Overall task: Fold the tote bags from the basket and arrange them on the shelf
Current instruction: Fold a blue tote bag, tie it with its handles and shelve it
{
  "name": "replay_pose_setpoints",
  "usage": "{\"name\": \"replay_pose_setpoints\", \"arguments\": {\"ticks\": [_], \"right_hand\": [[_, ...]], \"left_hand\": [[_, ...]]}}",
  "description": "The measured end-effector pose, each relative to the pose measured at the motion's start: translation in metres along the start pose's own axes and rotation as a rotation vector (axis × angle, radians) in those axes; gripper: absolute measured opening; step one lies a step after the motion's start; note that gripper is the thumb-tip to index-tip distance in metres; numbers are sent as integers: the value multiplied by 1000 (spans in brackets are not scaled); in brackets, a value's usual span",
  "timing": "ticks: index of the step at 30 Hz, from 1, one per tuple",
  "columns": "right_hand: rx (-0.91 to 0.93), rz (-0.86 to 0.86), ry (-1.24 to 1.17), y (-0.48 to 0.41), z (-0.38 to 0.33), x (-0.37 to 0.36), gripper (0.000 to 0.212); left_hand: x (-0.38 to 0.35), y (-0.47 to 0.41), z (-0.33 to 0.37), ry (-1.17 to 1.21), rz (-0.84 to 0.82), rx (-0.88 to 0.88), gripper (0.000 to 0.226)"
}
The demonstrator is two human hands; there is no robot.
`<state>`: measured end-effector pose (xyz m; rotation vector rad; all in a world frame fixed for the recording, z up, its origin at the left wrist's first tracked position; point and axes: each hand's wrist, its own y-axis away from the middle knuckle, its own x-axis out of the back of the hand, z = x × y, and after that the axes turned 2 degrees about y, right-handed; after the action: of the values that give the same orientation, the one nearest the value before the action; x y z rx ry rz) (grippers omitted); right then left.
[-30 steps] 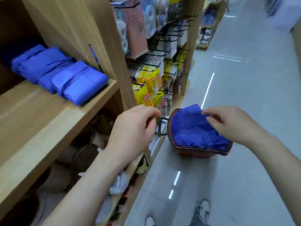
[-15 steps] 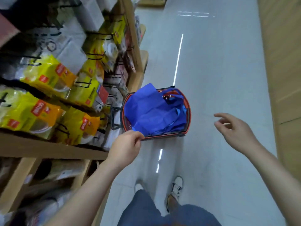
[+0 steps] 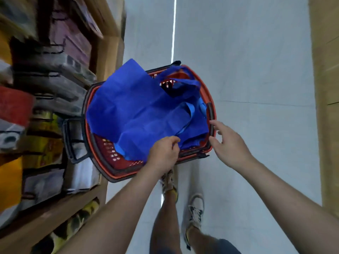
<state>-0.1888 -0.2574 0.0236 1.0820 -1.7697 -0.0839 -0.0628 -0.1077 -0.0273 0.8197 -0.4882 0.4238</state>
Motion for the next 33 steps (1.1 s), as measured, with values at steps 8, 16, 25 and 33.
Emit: {"name": "replay_pose_setpoints", "arguments": {"ticks": [8,16,25,33], "right_hand": [[103,-59,632,-88,57,-66,49],[-33,-28,-32,-111,71,-73,94],[299,-125,15,-92,18,-12,31],[135,171,-317,-35,-66,79,11]], "left_hand": [[-75,-154,20,334,-156,122,64],[-75,-141,28,609,7,69,30],[58,5,92,948,-232,-150,12],[157,53,88,452,334,-73,67]]}}
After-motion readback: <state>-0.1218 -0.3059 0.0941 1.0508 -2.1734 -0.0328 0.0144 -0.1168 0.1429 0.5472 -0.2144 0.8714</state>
